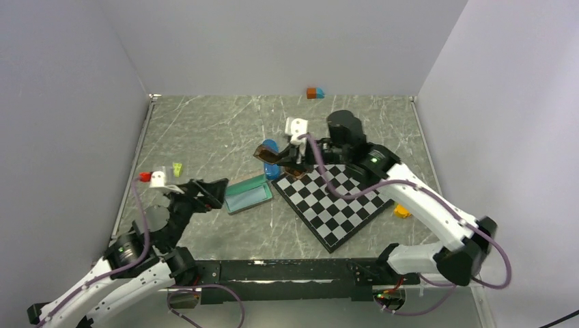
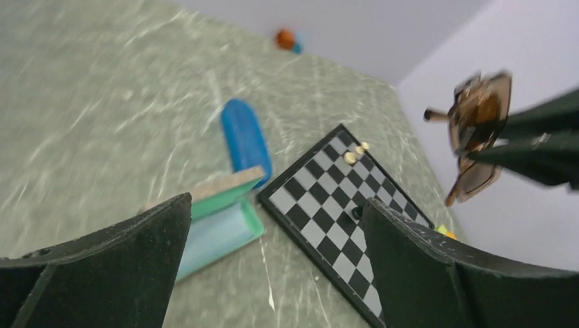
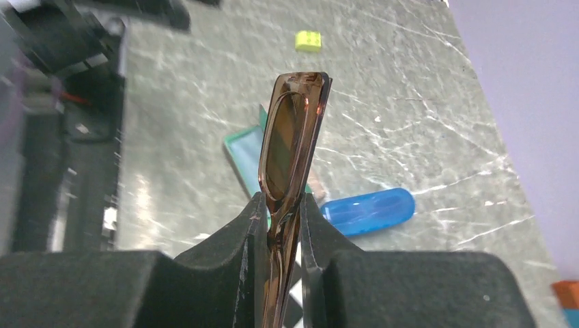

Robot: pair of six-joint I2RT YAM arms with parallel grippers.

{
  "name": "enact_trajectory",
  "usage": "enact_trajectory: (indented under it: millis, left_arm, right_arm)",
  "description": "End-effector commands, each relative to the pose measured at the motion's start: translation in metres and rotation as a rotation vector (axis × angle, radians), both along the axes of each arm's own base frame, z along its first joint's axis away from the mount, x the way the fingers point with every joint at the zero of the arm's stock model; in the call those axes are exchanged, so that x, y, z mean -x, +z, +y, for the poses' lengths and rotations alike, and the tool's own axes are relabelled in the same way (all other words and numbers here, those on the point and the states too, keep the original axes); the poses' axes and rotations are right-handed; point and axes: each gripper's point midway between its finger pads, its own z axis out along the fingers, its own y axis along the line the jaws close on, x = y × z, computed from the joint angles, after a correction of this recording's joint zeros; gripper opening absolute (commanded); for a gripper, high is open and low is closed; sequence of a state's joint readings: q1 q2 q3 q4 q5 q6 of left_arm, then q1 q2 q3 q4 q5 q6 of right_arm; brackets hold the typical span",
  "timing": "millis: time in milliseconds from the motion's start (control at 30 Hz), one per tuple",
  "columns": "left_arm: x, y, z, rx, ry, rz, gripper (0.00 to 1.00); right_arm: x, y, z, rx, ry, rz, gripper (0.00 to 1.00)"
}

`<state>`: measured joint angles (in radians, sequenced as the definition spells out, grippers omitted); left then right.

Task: Organize the sunglasses
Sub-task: Place the sunglasses in the sunglasses case.

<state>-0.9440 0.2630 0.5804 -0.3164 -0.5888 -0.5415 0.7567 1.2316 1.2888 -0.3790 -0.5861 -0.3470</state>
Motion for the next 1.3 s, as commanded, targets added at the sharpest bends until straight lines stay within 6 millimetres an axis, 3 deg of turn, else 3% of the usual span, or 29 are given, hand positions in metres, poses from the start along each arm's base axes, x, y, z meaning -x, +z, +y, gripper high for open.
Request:
enact_trajectory:
  millis: [0,67,200,300,500,667,767,933,1067,1267]
  left_arm:
    - [0.017,-0.066,0.070,0.080,0.327,0.324,0.99]
    - [0.018,-0.071,0.070,0.091,0.327,0.334,0.99]
    - [0.008,-0.058,0.060,0.055,0.310,0.287,0.99]
    - [-0.002,-0.052,0.039,-0.022,0.270,0.321,0.99]
    - [-0.041,-0.054,0.034,-0.070,0.259,0.343,0.99]
    - [-0.072,-0.063,0.057,0.018,0.264,0.360,0.99]
    - [-0.084,-0.083,0.063,0.089,0.207,0.438,0.99]
    - [-0.092,-0.108,0.064,0.117,0.132,0.499,0.99]
    - [-0.091,-0.124,0.071,0.103,0.172,0.523,0.99]
    - [-0.089,-0.143,0.071,0.096,0.169,0.539,0.97]
  right_arm:
    - [-0.026,-0.051,0.032,0.186,0.172,-0.280,0.00]
    - [-0.034,-0.078,0.048,0.289,0.208,-0.281,0.00]
    - [-0.057,-0.146,0.071,0.505,0.196,-0.340,0.00]
    - [-0.058,-0.172,0.084,0.547,0.208,-0.354,0.00]
    - [-0.047,-0.193,0.111,0.493,0.316,-0.402,0.00]
    - [-0.033,-0.209,0.119,0.521,0.435,-0.433,0.00]
    - [-0.029,-0.215,0.124,0.508,0.486,-0.433,0.00]
    - [-0.033,-0.225,0.137,0.490,0.494,-0.443,0.00]
    - [-0.038,-0.233,0.148,0.487,0.492,-0.417,0.00]
    - [-0.029,-0.250,0.146,0.512,0.549,-0.366,0.00]
